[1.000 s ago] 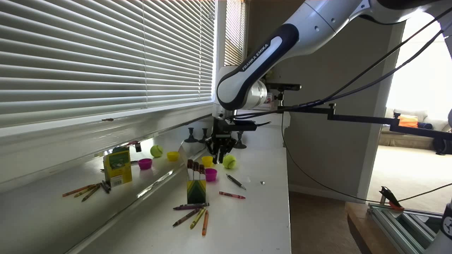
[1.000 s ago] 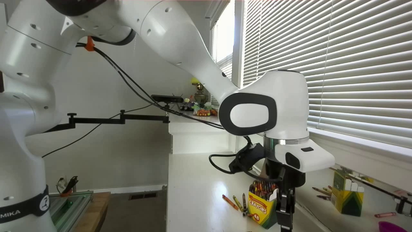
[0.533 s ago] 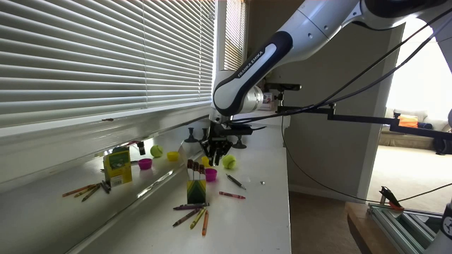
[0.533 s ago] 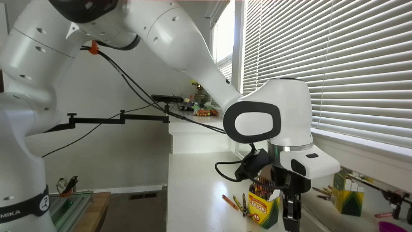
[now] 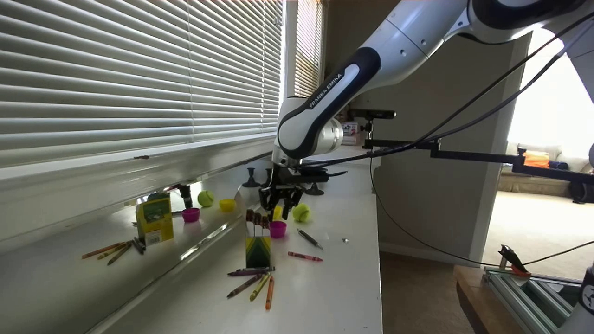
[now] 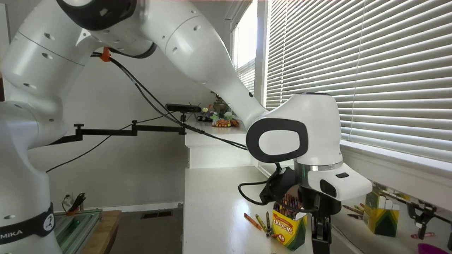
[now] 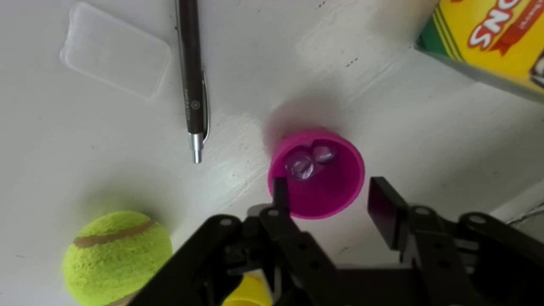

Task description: Put two shiny objects in the pink bowl then put the pink crayon in the box on the counter.

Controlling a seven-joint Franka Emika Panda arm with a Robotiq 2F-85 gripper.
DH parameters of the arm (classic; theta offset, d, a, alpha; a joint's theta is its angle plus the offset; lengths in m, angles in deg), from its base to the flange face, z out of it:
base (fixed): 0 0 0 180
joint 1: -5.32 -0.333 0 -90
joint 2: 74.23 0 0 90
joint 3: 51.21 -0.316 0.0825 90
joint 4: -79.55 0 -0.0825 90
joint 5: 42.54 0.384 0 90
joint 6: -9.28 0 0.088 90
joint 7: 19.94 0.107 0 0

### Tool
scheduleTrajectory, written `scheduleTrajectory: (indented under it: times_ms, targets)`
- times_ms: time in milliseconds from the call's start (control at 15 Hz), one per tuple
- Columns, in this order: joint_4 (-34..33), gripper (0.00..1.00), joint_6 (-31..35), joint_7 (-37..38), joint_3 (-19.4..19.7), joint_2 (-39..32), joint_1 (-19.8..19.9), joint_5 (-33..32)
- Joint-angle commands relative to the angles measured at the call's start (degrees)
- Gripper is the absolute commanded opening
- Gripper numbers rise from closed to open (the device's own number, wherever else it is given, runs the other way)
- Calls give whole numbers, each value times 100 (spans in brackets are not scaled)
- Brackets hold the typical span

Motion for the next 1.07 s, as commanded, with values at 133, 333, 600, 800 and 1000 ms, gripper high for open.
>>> scheduleTrajectory:
  times_ms: [133,333,600,800,1000]
  targets:
    - [-61,97,-440,-444,-200,95,143,186]
    - [232,100,-1730,-732,-165,641,66,-56]
    - [567,100,-3008,-860,23,1456,-75,-608]
    - [741,100,-3177,-808,85,1797,-7,-827]
    - [1255,100,-2738,-780,149,2100,48,-893]
